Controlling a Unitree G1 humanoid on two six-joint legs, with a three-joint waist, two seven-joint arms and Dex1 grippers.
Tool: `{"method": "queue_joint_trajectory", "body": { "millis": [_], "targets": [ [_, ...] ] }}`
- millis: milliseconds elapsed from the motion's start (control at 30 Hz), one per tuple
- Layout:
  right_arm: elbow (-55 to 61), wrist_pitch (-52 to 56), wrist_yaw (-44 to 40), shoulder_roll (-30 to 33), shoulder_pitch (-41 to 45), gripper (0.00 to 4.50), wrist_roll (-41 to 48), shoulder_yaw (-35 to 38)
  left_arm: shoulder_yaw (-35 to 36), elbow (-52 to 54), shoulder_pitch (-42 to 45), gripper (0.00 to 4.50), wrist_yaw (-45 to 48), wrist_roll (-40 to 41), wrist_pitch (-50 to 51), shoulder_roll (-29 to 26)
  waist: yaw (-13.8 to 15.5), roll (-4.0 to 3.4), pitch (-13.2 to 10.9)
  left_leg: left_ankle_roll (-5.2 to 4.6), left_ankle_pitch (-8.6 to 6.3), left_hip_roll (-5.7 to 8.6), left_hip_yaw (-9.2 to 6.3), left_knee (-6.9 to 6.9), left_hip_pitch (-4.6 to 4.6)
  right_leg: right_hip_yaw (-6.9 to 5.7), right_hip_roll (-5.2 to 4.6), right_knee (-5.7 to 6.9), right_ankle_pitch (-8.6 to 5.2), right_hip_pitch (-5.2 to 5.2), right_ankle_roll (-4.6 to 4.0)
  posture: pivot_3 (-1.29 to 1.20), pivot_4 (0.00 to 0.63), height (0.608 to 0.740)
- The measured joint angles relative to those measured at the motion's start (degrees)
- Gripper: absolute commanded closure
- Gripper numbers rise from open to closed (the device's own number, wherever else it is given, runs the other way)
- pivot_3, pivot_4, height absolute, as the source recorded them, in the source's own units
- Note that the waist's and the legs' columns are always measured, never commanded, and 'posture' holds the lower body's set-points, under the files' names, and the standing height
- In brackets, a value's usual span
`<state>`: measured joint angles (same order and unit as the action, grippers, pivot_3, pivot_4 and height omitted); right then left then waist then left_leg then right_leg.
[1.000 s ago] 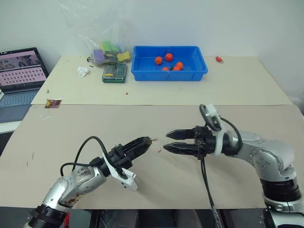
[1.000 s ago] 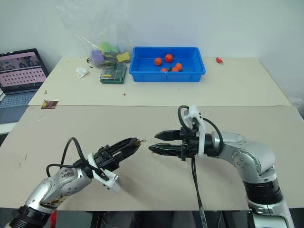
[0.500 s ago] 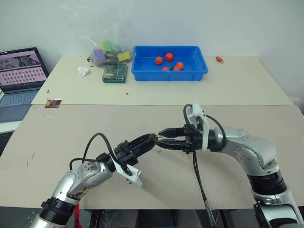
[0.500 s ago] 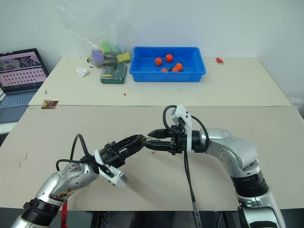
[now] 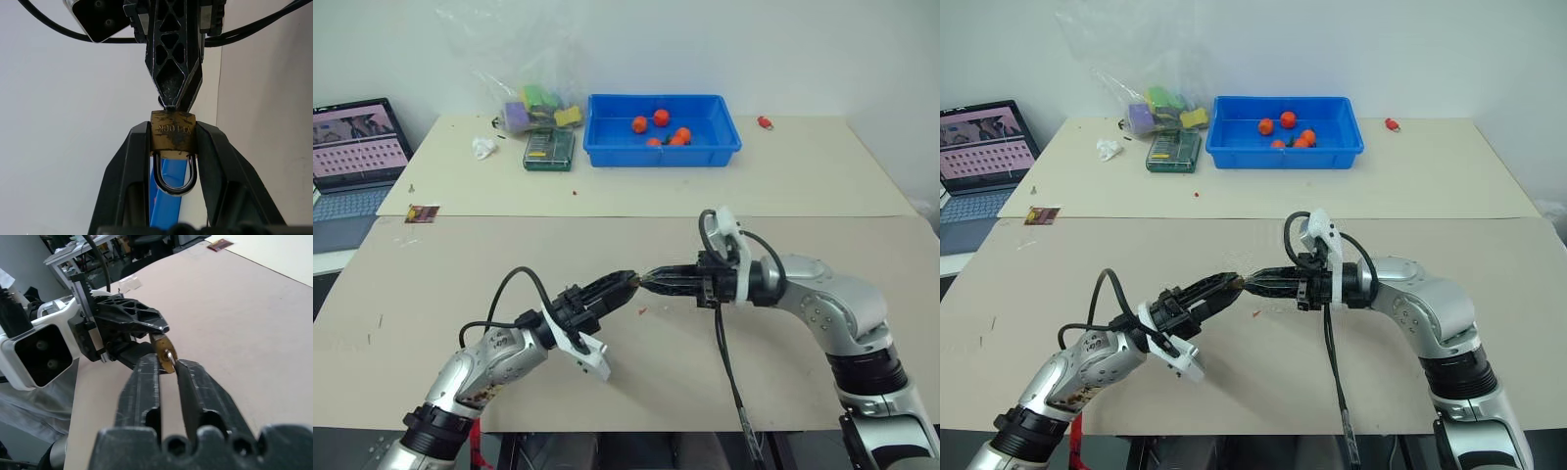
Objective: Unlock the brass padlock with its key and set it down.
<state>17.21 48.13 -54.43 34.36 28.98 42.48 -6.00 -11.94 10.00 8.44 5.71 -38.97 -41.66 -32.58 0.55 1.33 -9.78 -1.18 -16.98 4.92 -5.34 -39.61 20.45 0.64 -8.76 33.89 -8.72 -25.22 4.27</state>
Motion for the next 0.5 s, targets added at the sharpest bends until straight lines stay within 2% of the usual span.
{"method": "queue_joint_trajectory", "body": {
  "millis": [333, 500],
  "targets": [
    [0.1, 0.35, 0.03, 0.18, 0.0, 4.41, 0.85, 0.22, 0.12, -0.19, 0.56, 3.64, -0.03, -0.12, -0.9, -0.53, 0.03, 0.0, 0.0, 0.0, 0.0, -0.01, 0.0, 0.0, 0.0, 0.0, 0.0, 0.0, 0.0, 0.0, 0.0, 0.0, 0.15, 0.74],
    [-0.23, 8.2, 3.34, -1.03, 1.69, 4.41, 7.42, 3.81, 1.34, -0.58, 4.08, 3.64, -2.54, -4.13, -3.61, -2.15, -0.03, 0.0, 0.0, 0.01, 0.0, -0.02, -0.01, 0.0, -0.01, 0.0, 0.0, 0.0, 0.0, 0.0, -0.01, 0.0, 0.15, 0.74]
  ]
}}
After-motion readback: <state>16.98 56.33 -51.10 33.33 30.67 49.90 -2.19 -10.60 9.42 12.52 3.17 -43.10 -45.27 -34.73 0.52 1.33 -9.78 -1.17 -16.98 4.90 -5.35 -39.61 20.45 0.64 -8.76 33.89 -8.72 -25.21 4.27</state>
